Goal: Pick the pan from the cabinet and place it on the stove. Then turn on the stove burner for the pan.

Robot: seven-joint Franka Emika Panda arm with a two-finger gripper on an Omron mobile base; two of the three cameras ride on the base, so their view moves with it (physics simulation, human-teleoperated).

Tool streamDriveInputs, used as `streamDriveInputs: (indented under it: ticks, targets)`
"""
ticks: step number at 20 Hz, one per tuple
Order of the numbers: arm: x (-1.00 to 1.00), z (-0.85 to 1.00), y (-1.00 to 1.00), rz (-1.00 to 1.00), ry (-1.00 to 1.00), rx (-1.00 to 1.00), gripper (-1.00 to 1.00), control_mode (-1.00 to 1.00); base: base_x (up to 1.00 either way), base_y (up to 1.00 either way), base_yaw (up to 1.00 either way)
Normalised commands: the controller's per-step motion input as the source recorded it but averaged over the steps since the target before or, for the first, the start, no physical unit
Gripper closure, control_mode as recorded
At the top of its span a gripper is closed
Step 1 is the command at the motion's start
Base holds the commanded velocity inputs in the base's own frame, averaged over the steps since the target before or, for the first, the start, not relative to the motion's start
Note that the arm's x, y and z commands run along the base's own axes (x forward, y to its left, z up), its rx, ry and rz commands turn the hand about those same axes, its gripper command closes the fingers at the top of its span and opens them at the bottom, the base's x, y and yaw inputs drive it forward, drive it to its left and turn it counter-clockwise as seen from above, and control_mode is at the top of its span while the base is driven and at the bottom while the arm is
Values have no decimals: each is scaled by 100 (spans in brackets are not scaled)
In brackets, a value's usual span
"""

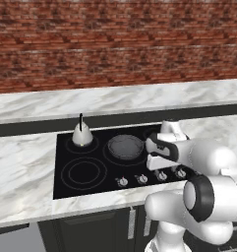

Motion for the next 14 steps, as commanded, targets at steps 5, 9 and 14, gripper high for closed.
streamDriveInputs:
  ticks: [5, 9, 14]
  targets:
    - [1, -26, 0, 2, 4, 0, -100, -100, 0, 0, 0]
    - [7, -26, 0, 4, 0, 0, -100, -100, 0, 0, 0]
    - [11, -21, 0, 5, 0, 0, -100, -100, 0, 0, 0]
